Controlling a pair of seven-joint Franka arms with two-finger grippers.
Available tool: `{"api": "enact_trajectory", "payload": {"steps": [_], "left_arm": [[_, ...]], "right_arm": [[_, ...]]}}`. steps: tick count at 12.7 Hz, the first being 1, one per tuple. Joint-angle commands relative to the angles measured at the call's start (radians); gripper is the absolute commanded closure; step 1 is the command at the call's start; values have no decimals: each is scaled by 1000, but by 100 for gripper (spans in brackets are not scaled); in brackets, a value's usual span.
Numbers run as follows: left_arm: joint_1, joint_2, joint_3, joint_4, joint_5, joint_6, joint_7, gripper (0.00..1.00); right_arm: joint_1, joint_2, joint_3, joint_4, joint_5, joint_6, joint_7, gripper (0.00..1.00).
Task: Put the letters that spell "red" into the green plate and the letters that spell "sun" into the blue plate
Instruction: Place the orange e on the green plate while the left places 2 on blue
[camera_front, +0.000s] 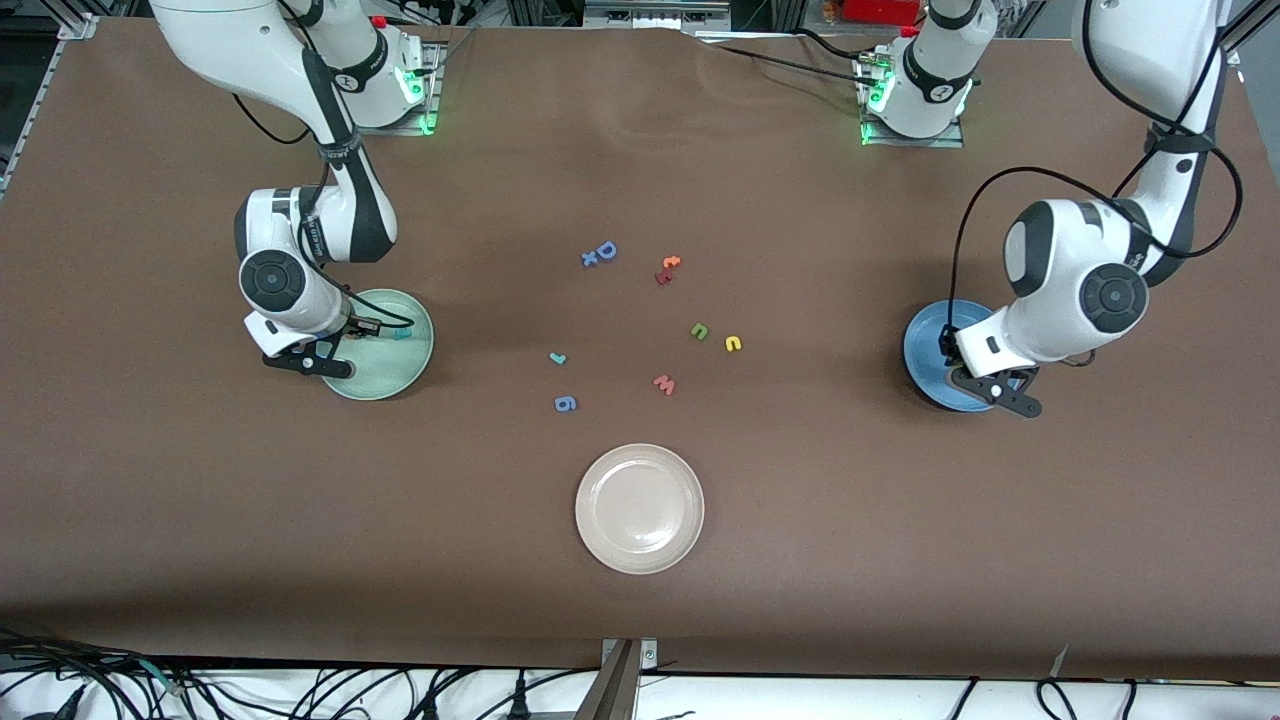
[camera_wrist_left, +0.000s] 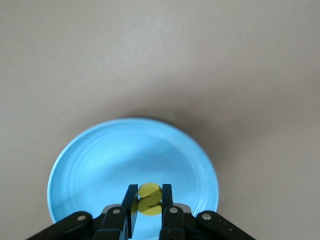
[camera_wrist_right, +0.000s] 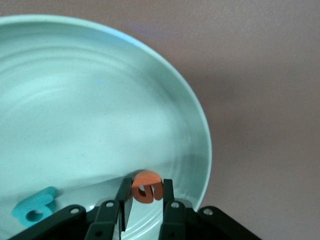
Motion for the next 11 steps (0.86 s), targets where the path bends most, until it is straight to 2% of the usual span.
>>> {"api": "enact_trajectory", "payload": {"steps": [1, 2, 3, 7, 8, 9, 10, 11], "left_arm": [[3, -24, 0, -57, 4, 3, 17, 92], [3, -7, 0, -60, 4, 4, 11, 92], [1, 9, 0, -60, 3, 11, 8, 92], [1, 73, 0, -49, 3, 69, -54, 89], [1, 75, -1, -48, 3, 70, -57, 77], [-2, 72, -1, -43, 3, 70, -58, 38], [-7, 67, -1, -36, 3, 70, -57, 2], [-10, 52, -1, -28, 3, 69, -49, 0]], "right_arm": [[0, -21, 11, -25, 57, 12, -26, 80], [1, -20, 11, -25, 58, 6, -25, 33], [1, -27, 11, -20, 60, -14, -25, 1], [6, -95, 31, 33, 69, -124, -25, 1], [7, -98, 60, 84, 71, -177, -16, 1], [9, -98, 95, 137, 75, -234, 35, 7], [12, -92, 130, 196, 75, -271, 122, 8], [13, -86, 164, 239, 77, -281, 211, 10]]}}
